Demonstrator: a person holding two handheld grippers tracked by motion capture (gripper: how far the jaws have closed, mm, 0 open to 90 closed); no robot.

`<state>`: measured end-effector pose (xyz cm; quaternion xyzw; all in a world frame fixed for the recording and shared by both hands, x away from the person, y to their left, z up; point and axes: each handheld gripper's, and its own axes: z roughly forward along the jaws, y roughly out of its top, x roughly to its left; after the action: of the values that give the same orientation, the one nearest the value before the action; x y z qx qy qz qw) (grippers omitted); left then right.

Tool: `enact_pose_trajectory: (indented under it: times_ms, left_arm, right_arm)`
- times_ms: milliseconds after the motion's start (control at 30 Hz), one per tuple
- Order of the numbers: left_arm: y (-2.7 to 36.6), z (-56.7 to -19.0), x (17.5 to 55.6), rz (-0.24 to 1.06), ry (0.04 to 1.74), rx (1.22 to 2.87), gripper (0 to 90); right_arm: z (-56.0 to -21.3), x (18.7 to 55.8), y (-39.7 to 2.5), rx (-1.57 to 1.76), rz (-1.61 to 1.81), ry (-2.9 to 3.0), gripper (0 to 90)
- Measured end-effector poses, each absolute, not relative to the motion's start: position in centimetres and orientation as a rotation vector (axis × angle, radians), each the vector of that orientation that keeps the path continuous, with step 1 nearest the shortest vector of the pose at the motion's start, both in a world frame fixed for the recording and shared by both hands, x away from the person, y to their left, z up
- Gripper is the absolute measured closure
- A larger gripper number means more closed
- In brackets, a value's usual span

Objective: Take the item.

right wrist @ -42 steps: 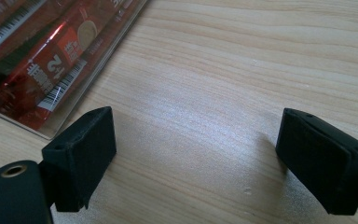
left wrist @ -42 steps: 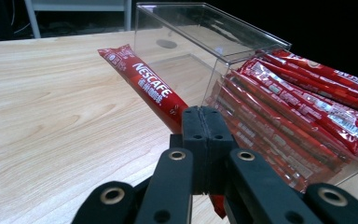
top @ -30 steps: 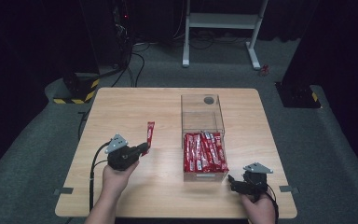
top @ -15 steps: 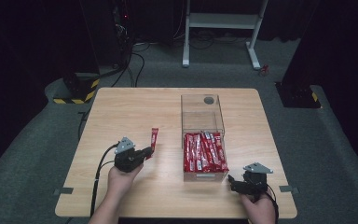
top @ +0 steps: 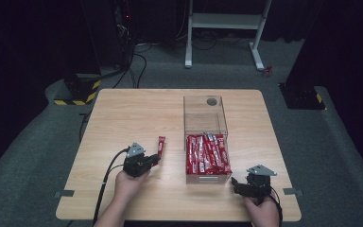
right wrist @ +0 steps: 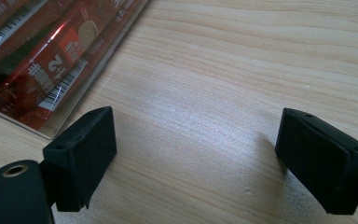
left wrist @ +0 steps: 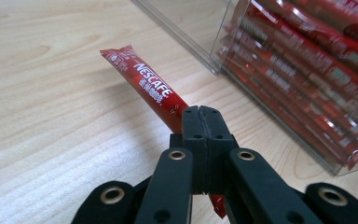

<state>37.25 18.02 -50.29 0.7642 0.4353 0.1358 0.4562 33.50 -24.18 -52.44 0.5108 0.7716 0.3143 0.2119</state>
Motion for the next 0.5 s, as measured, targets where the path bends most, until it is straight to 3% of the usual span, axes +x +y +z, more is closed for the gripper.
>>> enact_pose_trajectory:
  times_ms: [500]
  left_arm:
    - [17.20, -51.42, 37.45, 0.337, 1.074, 1.947, 89.7]
  right_arm:
    - [-52.43, 33.50, -24.18, 1.419, 0.873, 2.143, 12.1]
